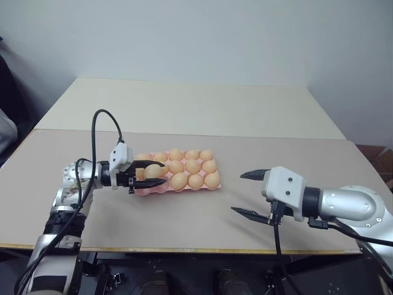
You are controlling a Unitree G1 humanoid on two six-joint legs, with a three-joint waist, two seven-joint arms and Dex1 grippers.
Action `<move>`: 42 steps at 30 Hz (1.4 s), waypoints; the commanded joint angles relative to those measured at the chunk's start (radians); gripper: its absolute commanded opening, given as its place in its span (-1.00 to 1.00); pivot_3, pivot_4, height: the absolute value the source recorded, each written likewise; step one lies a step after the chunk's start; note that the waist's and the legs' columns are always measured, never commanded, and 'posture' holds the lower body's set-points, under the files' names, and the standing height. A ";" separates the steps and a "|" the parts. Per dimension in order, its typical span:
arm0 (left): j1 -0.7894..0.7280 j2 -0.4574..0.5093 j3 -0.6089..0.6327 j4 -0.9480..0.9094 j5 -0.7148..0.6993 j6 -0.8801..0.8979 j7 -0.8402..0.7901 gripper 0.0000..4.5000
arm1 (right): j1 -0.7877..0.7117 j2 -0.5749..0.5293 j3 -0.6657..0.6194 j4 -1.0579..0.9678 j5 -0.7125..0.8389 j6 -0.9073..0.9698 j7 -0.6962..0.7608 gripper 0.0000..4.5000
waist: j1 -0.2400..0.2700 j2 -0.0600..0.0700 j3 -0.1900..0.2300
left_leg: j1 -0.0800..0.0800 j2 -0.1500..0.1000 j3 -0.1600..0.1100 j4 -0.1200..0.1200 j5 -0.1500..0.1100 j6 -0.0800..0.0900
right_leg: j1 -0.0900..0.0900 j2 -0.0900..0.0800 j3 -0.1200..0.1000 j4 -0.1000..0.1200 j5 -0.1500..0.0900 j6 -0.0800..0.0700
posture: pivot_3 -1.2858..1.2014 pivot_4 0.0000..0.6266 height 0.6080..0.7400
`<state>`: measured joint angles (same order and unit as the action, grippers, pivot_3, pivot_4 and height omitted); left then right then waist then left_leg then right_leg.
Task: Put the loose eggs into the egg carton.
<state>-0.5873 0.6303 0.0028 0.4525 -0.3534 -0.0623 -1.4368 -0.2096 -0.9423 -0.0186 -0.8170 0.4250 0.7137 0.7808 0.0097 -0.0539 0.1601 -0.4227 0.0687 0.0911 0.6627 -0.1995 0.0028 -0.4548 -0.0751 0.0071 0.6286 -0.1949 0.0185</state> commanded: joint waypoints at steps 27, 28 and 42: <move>0.586 0.321 0.574 -0.265 -0.142 0.115 0.124 0.98 | -0.019 -0.021 -0.035 0.030 0.019 -0.047 0.075 1.00 | -0.020 0.000 0.000 | 0.001 0.002 0.001 0.000 -0.001 -0.001 | -0.002 -0.002 -0.002 -0.001 -0.003 -0.003 | 0.03 -0.52 1.00; 0.597 0.321 0.583 -0.261 -0.143 0.115 0.130 0.98 | -0.022 -0.020 -0.033 0.035 0.018 -0.051 0.079 1.00 | -0.018 0.000 0.000 | 0.001 0.002 0.001 0.000 -0.002 -0.003 | -0.002 -0.002 -0.002 -0.001 -0.003 -0.003 | 0.03 -0.52 1.00; 0.319 0.256 0.411 0.025 -0.049 -0.001 0.179 0.98 | -0.029 -0.013 -0.024 0.036 0.006 -0.054 0.073 1.00 | 0.004 0.000 0.000 | 0.000 0.001 0.001 0.000 -0.004 -0.007 | -0.001 -0.002 -0.003 -0.001 -0.003 -0.004 | 0.03 -0.52 1.00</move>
<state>-0.2385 0.8861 0.4303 0.4463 -0.4192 -0.0312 -1.2702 -0.2289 -0.9543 -0.0194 -0.7570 0.4328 0.6785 0.8630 0.0138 -0.0536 0.1600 -0.4225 0.0701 0.0921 0.6623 -0.2014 -0.0003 -0.4561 -0.0771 0.0037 0.6278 -0.1975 0.0145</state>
